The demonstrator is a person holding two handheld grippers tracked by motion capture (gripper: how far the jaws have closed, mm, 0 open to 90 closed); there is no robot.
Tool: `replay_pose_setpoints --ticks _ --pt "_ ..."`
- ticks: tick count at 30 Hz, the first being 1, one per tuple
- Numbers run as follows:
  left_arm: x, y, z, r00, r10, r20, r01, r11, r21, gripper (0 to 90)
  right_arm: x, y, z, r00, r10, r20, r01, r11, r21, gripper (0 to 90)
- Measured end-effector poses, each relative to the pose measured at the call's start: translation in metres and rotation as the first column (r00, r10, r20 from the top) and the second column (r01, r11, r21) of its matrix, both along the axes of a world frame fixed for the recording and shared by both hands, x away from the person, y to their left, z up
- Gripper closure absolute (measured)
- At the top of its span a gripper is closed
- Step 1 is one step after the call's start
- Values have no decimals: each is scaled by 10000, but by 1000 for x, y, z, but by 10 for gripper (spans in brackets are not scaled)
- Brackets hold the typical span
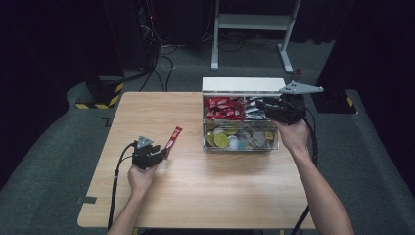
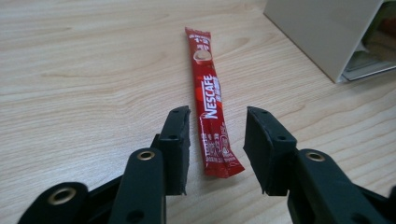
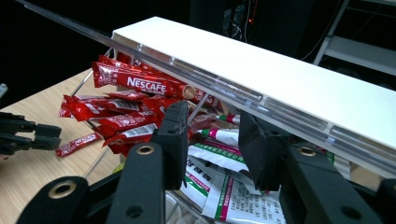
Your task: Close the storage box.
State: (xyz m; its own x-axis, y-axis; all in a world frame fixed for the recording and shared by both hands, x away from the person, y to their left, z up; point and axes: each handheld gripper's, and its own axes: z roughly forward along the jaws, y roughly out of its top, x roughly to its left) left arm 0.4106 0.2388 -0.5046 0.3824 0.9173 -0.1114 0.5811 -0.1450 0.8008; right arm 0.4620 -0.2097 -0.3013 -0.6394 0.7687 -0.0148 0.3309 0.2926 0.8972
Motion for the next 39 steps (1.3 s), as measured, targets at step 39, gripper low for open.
replay_pose_setpoints --ticks 39 --pt "-45 36 -23 9897 1396 -322 -1349 9838 1180 404 -77 -80 -197 9440 -2479 -2176 2448 9687 -414 516"
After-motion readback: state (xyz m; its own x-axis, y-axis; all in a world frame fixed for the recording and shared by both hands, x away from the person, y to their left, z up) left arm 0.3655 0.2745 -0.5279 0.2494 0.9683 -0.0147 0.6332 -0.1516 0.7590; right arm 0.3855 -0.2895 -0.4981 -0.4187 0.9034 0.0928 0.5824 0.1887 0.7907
